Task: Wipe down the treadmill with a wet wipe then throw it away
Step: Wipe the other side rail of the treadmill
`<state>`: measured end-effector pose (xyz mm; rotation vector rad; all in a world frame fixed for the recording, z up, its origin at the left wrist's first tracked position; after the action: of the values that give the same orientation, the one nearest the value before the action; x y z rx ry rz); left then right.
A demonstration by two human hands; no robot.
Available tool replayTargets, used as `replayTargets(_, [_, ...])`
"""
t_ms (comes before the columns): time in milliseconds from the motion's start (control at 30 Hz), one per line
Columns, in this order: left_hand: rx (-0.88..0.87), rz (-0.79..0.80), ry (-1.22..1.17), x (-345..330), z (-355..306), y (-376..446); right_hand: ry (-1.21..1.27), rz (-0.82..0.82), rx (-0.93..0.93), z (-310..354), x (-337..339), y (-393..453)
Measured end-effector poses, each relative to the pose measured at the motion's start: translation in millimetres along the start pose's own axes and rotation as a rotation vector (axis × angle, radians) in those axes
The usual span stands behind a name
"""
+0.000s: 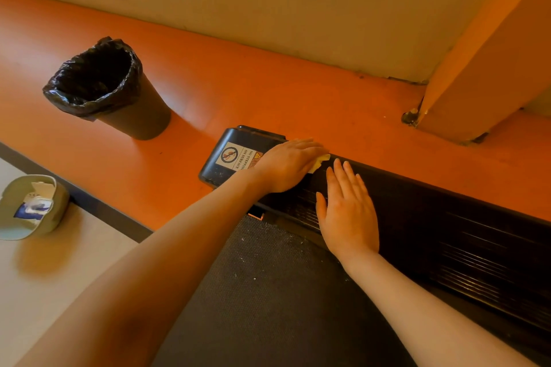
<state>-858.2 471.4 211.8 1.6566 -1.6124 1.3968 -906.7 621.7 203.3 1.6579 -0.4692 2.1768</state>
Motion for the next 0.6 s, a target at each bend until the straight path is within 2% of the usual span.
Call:
replayTargets(200, [-0.005, -0.018, 0.005, 5.0, 13.4, -4.1, 0.016, 0.054, -0.002, -2.2, -1.1, -0.7])
replayTargets(400, [0.088, -0.063, 0.013, 5.4, 45.4, -17.2, 0.005, 0.035, 0.008, -1.0, -0.3, -0.1])
replayTargets(600, [0.189, -0.266, -0.082, -11.7, 30.8, -29.1, -0.009, 0.052, -0.003, -1.8, -0.4, 0.5])
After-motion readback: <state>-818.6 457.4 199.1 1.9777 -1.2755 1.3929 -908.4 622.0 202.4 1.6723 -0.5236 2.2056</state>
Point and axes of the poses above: each hand's wrist, its own y-axis towards the middle knuckle, its own x-axis out of the back of the hand, z = x × y, the point moved 4 cm from there along y, towards the middle knuckle, and after that the axes turned 10 degrees about z, right-handed, at the moved point
